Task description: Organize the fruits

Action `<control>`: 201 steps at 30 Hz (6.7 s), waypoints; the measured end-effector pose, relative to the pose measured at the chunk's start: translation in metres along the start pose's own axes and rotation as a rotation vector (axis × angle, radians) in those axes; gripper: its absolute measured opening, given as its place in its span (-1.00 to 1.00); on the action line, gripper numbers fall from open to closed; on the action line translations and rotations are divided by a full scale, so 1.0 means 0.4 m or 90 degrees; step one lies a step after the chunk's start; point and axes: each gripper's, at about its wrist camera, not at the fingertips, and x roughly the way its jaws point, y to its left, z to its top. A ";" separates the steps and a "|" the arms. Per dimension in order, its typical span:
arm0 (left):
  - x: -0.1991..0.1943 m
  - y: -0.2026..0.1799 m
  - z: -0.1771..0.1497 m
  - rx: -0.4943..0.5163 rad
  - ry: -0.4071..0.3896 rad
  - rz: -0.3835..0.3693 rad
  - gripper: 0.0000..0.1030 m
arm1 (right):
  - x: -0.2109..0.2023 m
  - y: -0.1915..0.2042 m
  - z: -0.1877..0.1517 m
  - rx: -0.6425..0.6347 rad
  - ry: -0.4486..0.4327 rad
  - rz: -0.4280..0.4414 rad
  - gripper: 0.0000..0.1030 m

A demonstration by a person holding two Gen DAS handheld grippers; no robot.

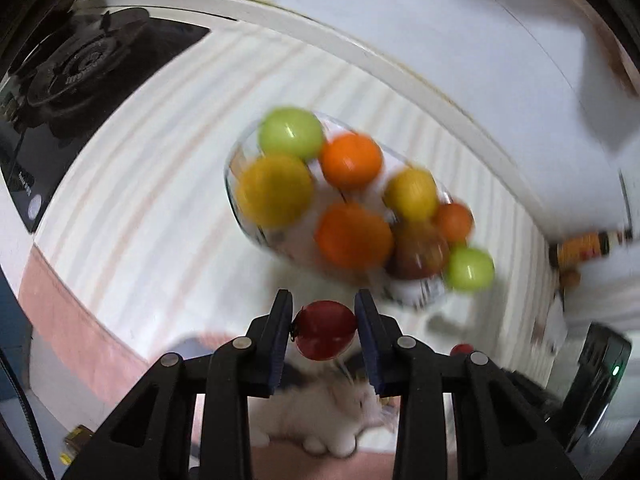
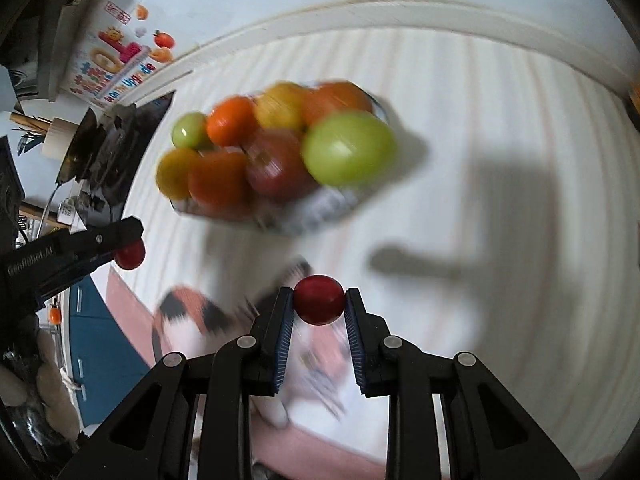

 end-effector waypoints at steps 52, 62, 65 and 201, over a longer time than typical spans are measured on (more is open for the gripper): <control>-0.110 -0.090 -0.114 0.108 -0.108 0.177 0.90 | -0.179 0.083 -0.004 -0.055 -0.102 -0.144 0.92; -0.286 -0.166 -0.236 0.068 -0.187 0.175 0.90 | -0.392 0.081 -0.079 -0.114 -0.167 -0.123 0.92; -0.350 -0.187 -0.291 0.053 -0.218 0.180 0.90 | -0.469 0.090 -0.121 -0.143 -0.192 -0.116 0.92; -0.479 -0.222 -0.333 0.067 -0.216 0.190 1.00 | -0.572 0.162 -0.144 -0.183 -0.144 -0.105 0.93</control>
